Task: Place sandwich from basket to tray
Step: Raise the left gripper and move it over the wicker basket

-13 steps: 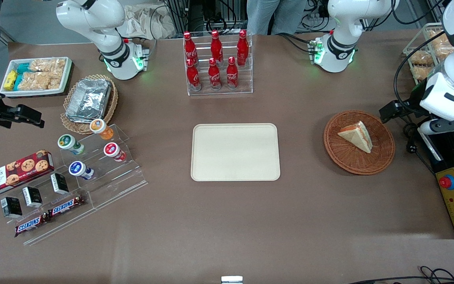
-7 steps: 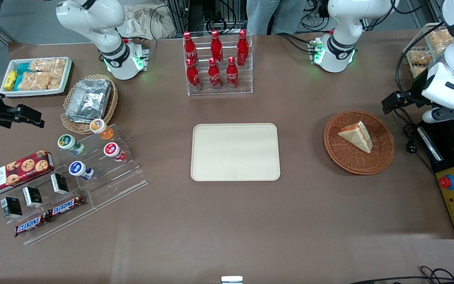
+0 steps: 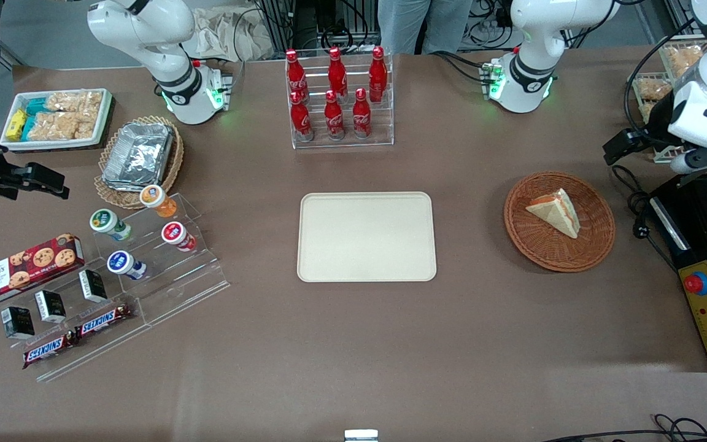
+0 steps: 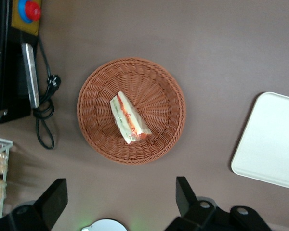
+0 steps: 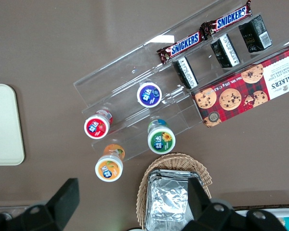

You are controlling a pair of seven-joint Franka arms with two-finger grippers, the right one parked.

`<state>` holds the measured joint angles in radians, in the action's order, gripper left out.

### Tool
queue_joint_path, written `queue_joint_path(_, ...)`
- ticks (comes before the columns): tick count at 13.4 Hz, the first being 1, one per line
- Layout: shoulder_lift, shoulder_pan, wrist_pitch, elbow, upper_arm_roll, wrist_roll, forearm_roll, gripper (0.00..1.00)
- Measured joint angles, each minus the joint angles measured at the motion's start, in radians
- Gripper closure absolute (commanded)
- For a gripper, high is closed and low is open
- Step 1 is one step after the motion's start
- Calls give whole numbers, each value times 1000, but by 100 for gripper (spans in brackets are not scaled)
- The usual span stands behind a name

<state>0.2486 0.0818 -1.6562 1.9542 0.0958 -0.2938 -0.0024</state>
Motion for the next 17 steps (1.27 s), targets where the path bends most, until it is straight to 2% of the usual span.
queue_joint_path(10,94,7,-41,180,1,-98,0,0)
queue_joint_path(17,98,6,-101,219,7,-215,0,0)
